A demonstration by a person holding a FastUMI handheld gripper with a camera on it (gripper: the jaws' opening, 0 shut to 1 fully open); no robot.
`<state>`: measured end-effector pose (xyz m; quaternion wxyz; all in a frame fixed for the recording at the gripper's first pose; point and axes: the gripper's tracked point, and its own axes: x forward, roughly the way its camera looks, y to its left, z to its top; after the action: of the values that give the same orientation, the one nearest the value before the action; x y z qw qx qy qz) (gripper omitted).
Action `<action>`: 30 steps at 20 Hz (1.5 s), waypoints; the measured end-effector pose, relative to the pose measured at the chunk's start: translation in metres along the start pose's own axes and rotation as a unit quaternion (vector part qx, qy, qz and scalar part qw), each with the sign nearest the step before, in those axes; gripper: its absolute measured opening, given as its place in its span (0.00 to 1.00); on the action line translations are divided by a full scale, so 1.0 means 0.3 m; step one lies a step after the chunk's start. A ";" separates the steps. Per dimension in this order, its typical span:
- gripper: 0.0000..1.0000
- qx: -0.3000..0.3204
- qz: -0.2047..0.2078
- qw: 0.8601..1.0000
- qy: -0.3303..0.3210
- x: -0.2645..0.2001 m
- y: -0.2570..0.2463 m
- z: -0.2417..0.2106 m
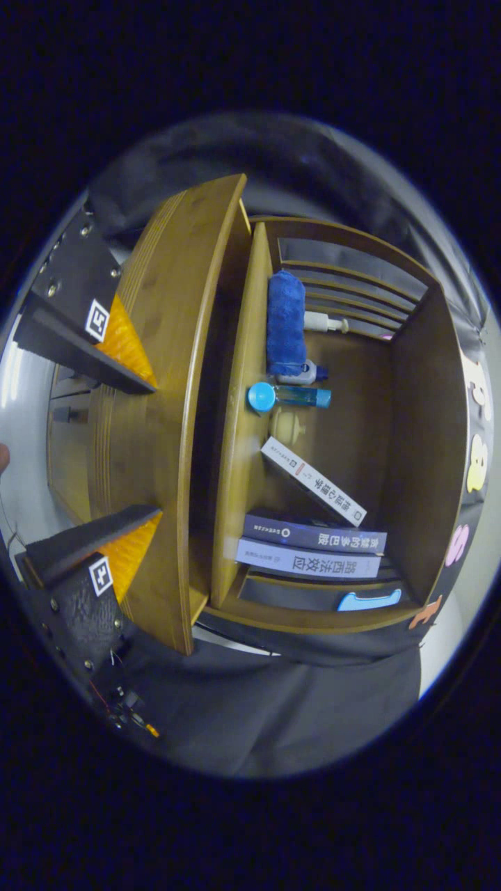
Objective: Pull open the drawer, take out the items inside it, and place them on the countertop above the cabinet.
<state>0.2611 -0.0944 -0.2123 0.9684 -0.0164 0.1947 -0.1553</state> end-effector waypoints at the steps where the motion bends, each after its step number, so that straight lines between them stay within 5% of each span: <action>1: 0.96 -0.004 0.001 1.000 -0.004 0.005 0.003 0.002; 30: 0.98 -0.012 0.006 1.000 0.007 0.261 0.068 0.035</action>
<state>0.3397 -0.0994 -0.2335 0.9678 -0.0259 0.2030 -0.1468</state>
